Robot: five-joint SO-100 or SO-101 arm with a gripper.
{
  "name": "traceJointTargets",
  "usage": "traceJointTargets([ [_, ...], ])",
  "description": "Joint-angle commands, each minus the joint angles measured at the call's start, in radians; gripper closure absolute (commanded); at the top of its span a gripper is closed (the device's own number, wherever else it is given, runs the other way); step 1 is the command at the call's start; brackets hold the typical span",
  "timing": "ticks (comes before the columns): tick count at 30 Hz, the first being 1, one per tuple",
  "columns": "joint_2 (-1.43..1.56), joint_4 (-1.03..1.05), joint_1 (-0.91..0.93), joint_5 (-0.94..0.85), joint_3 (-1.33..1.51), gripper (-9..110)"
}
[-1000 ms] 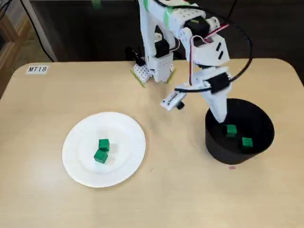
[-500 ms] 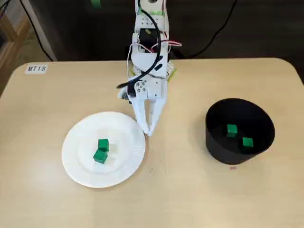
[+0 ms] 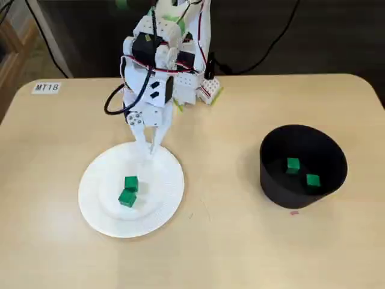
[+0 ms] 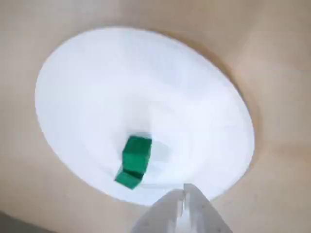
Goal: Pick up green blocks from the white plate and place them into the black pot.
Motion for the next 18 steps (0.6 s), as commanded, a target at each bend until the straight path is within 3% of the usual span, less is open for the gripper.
traceJointTargets([
  [1, -0.025, 0.035, 0.012, 0.103, -0.054, 104],
  [6, -0.092, 0.035, 0.015, 0.206, -0.095, 104],
  [9, -0.212, 0.081, 0.014, 0.094, -0.229, 92],
  [18, -0.426, 0.206, 0.009, -0.017, -0.423, 83],
])
